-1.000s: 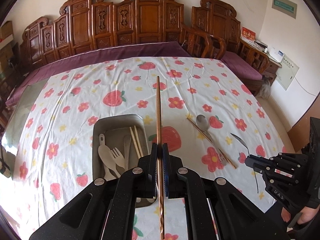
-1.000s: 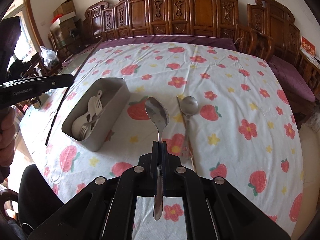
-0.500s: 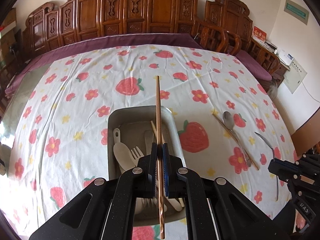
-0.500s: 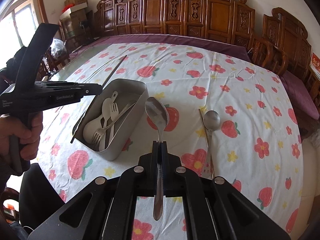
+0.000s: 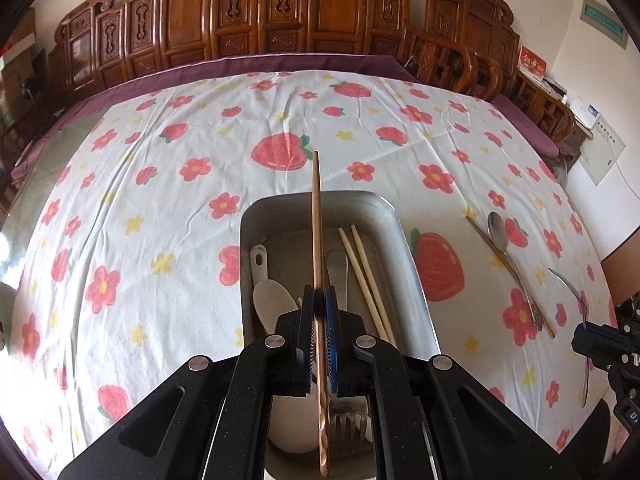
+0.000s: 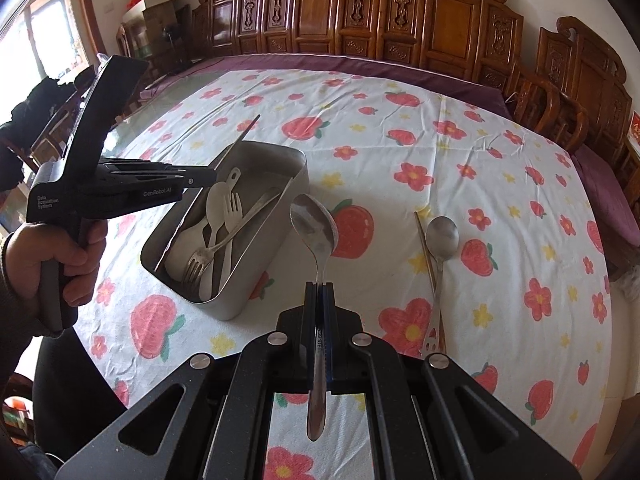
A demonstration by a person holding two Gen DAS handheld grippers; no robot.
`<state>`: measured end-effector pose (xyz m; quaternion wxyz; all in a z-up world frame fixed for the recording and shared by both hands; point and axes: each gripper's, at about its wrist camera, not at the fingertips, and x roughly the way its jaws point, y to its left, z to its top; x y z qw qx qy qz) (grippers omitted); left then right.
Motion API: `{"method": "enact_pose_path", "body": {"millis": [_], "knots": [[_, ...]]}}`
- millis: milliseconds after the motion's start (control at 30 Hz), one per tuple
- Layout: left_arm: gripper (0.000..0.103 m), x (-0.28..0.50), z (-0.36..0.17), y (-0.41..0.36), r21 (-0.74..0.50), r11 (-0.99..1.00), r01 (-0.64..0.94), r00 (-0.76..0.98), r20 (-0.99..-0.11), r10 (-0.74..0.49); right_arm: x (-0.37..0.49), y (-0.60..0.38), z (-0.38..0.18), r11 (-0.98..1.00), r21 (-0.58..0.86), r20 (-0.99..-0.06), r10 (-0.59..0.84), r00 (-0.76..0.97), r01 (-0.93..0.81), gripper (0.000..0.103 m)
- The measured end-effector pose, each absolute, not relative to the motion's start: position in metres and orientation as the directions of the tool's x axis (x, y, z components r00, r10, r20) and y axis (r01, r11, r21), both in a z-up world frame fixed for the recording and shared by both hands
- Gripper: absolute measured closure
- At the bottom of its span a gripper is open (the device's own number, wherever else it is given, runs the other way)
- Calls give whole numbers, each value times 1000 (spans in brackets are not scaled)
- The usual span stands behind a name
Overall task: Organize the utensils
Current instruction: 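Lower the chopstick and spoon into the tray and open both grippers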
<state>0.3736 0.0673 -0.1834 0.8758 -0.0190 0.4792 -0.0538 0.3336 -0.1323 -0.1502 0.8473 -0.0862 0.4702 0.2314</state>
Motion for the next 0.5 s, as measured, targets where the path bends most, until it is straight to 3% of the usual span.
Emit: {"method": "enact_pose_path", "body": {"millis": [500], "knots": [[98, 360, -189, 74, -118, 989, 88, 511, -847, -146, 337, -110, -156, 867, 59, -845, 307, 438, -495, 99]]}}
